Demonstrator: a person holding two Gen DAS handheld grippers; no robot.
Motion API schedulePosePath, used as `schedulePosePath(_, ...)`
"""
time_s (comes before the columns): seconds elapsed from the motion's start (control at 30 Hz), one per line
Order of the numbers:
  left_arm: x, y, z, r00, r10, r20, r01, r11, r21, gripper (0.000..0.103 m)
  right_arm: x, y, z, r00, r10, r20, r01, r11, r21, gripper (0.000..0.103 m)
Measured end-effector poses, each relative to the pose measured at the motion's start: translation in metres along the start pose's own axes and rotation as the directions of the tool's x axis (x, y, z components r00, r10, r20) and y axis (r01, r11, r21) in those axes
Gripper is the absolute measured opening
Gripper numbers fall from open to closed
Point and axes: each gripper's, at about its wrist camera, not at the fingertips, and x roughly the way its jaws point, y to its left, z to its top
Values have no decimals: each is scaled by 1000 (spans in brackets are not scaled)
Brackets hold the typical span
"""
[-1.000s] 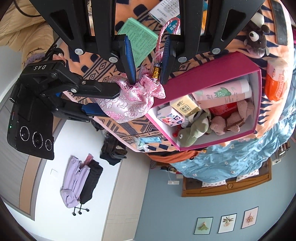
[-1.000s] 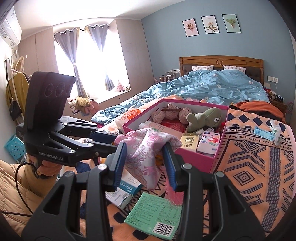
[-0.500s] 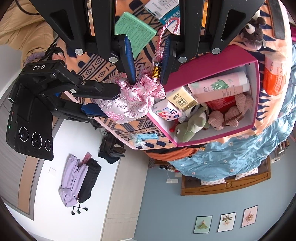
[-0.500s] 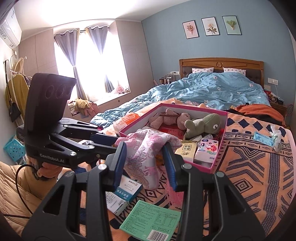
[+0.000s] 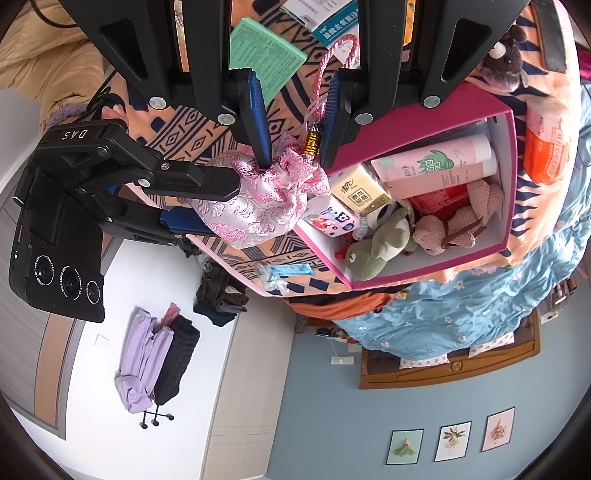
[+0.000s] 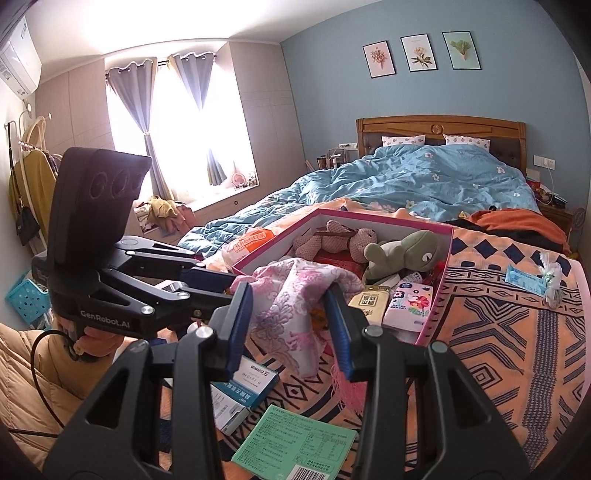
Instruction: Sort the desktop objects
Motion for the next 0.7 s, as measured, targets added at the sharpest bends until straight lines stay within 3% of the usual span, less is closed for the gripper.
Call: schedulePosePath(0.7,1,7,8,1000,15,12,-16,1000,9,26,7,-5,9,1000,-2,4,2,1000,-11,44)
